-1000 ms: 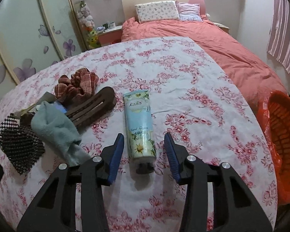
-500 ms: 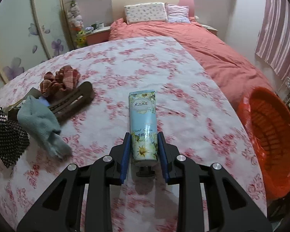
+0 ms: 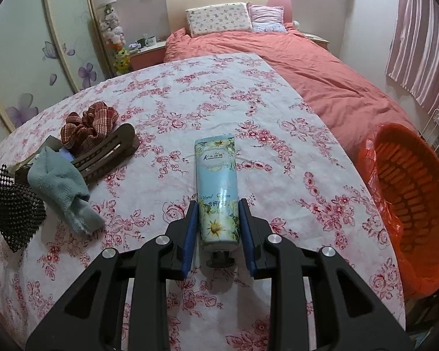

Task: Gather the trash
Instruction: 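Grasp the black checkered cloth with the left gripper while the right holds the tube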

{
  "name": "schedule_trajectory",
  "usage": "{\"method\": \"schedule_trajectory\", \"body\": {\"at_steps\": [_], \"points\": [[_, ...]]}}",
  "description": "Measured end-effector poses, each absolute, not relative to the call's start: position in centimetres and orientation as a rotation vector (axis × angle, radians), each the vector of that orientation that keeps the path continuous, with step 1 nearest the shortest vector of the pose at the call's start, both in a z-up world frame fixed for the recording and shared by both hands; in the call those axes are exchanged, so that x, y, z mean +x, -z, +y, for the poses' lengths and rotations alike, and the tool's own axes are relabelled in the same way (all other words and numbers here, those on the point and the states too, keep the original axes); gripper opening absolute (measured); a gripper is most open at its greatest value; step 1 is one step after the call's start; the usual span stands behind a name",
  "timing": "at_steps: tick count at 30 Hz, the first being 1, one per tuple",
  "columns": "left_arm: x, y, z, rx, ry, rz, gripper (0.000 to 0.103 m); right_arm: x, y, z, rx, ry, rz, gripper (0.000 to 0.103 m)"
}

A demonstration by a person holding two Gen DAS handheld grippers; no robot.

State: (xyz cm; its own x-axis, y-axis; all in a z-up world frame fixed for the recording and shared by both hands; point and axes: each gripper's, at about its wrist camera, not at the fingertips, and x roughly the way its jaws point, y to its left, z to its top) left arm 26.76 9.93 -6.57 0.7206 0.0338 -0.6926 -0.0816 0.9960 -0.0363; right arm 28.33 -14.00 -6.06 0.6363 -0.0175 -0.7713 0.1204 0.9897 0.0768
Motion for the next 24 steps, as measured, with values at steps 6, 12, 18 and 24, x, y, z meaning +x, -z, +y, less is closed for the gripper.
{"method": "schedule_trajectory", "body": {"at_steps": [6,12,18,24], "points": [[27.0,6.3,10.0,-0.088,-0.021,0.766,0.012,27.9,5.9,-14.3,0.129,0.071,0.874,0.028],[26.4,5.3,9.3,-0.083,0.002,0.746,0.011,26.7,5.2,-15.1,0.171,0.056,0.857,0.028],[25.6,3.9,8.3,-0.076,0.025,0.719,0.011,25.4,3.9,-15.6,0.176,0.049,0.821,0.028],[24.8,2.6,7.3,-0.070,0.052,0.694,0.010,24.1,3.1,-16.2,0.187,0.055,0.801,0.028]]}}
